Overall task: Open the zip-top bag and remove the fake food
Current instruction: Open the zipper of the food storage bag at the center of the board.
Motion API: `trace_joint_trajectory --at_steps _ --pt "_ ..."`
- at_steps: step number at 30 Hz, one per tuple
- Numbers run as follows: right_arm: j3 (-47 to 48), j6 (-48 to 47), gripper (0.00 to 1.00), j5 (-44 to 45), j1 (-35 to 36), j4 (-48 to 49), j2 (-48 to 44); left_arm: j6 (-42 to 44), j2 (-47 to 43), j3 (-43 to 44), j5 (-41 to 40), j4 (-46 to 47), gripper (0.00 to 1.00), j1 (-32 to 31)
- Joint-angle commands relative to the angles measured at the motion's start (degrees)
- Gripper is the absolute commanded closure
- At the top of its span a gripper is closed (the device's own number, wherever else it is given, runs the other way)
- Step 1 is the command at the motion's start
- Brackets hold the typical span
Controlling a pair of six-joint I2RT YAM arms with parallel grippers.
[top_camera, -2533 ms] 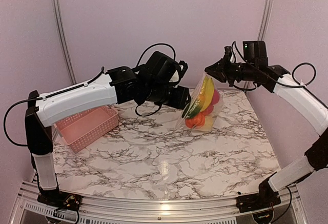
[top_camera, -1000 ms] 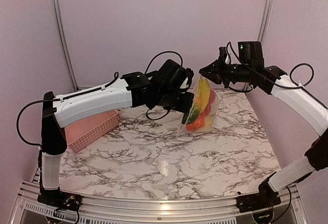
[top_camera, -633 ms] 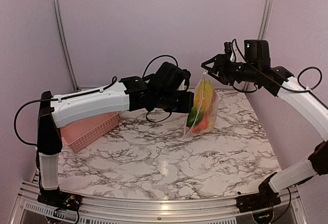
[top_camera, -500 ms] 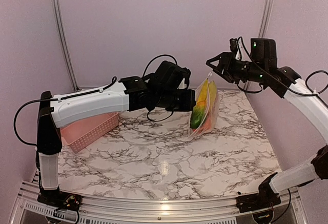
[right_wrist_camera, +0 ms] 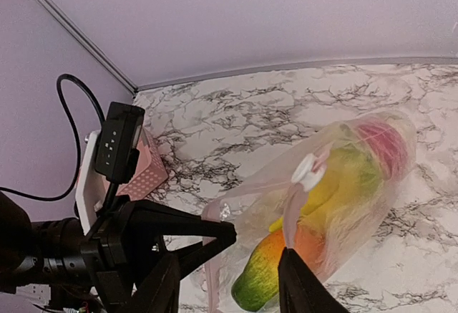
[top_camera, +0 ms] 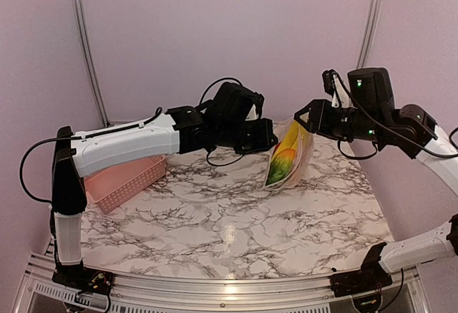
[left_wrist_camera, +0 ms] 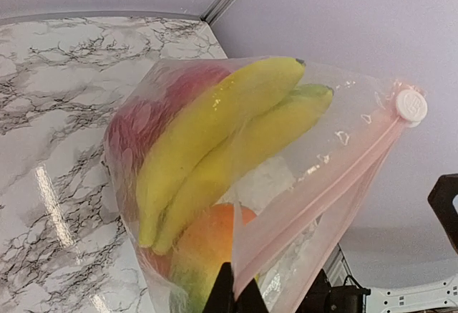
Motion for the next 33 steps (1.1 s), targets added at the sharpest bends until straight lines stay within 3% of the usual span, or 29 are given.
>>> trace_joint_trajectory --at_steps 1,8,16,23,33 --pt "0.15 2.74 0.54 11.67 5.83 -8.51 -1.44 -1.62 -1.92 -0.5 1.04 3.14 1.0 0.54" --pt "-5.79 10.45 0.61 15.99 12.91 -10.84 -0.98 -1.79 -1.49 -0.06 2.82 3.57 1.0 0.85" --pt "-12.2 15.6 0.62 18.22 12.96 -9.75 -3.69 -1.69 -1.81 -0.62 3.15 3.75 1.0 0.99" --pt "-16.21 16.54 0.64 17.88 12.97 -3.06 -4.93 -1.61 -2.23 -1.42 3.37 4.37 1.0 1.16" --pt "-15.96 16.04 0.66 17.43 13.03 -0.2 -3.39 0.18 -3.97 -1.24 2.54 2.74 1.0 0.99"
